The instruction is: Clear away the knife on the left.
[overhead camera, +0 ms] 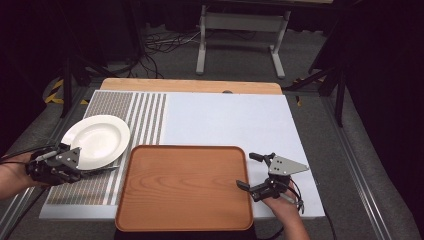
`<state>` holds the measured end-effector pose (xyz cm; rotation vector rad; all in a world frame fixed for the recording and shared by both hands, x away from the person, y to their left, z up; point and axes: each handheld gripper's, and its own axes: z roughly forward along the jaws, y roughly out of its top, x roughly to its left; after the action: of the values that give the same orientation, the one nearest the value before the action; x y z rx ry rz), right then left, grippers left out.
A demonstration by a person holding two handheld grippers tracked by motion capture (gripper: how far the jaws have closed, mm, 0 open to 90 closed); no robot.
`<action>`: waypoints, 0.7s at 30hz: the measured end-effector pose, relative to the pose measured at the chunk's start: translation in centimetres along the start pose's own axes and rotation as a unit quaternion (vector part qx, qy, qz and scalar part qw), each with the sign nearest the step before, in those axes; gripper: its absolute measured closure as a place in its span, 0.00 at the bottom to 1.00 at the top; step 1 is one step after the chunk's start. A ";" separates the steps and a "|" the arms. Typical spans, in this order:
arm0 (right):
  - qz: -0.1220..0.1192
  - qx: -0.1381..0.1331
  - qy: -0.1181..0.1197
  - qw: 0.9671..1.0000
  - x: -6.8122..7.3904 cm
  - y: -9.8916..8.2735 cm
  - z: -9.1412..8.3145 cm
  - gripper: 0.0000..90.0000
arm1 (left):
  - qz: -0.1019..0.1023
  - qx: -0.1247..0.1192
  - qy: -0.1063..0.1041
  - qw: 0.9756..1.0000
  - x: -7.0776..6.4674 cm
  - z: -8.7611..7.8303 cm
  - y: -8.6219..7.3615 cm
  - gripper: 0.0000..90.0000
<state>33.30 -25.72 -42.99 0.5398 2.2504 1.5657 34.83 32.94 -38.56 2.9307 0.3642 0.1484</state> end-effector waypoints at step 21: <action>0.005 -0.002 0.004 1.000 -0.1 0.0 -0.1 0.01 | -0.146 -0.093 -0.052 0.984 0.3 -1.1 2.4 0.86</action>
<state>33.32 -25.79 -42.97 0.5460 2.2534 1.5784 35.53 30.89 -37.02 2.6520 0.7153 -0.0115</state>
